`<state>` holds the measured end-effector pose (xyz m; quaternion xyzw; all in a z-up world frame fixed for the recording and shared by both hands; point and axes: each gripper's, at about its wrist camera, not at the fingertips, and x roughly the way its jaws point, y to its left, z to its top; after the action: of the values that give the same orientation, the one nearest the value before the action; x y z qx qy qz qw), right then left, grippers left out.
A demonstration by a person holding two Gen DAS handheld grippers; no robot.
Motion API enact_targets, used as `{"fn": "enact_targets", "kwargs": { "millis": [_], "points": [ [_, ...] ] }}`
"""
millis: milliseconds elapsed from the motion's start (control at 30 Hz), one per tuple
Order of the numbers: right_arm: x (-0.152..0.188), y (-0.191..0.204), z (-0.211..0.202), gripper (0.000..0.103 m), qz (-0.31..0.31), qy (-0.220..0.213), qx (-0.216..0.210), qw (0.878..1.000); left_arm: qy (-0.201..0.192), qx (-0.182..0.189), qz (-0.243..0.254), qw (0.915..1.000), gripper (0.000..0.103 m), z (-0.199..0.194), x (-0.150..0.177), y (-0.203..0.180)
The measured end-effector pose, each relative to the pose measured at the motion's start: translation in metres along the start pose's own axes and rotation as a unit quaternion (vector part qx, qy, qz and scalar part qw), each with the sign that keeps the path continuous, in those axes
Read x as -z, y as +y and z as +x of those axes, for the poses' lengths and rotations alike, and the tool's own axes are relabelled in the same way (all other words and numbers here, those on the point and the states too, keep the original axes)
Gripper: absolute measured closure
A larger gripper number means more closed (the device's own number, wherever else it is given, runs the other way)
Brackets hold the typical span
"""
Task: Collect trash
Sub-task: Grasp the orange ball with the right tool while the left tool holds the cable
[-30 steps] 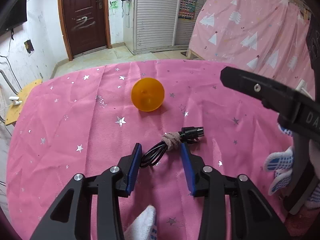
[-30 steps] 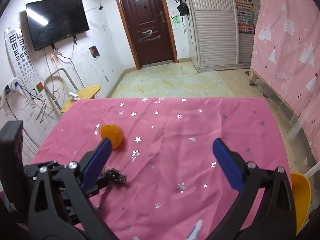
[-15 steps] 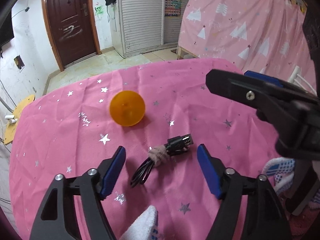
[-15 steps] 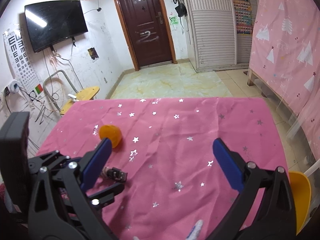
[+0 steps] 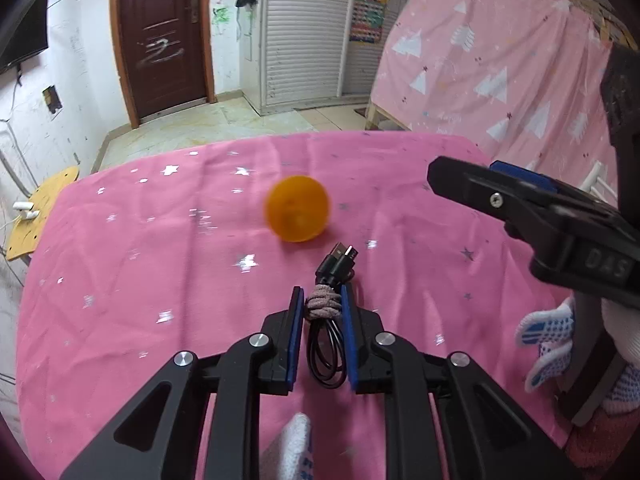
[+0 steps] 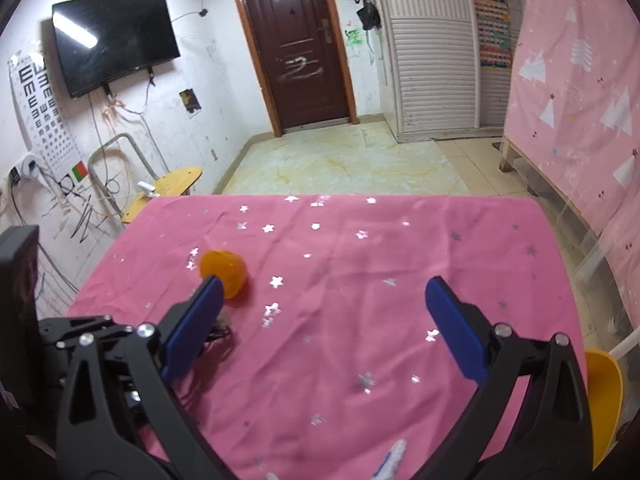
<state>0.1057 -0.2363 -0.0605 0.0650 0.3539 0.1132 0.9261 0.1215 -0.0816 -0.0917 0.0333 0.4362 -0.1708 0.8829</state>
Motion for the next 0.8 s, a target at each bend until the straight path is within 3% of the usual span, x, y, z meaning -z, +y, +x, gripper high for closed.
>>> {"fn": "enact_targets", "kwargs": {
  "millis": [500,800],
  "points": [
    [-0.011,0.072,0.057,0.006,-0.077,0.048,-0.026,0.996,-0.031,-0.021,-0.074,0.9966,0.093,-0.026,0.012,0.065],
    [-0.011,0.087,0.086,0.007,-0.102,0.089,-0.005,0.991,-0.04,-0.036,-0.1,0.9935,0.093,-0.033,0.015,0.09]
  ]
}}
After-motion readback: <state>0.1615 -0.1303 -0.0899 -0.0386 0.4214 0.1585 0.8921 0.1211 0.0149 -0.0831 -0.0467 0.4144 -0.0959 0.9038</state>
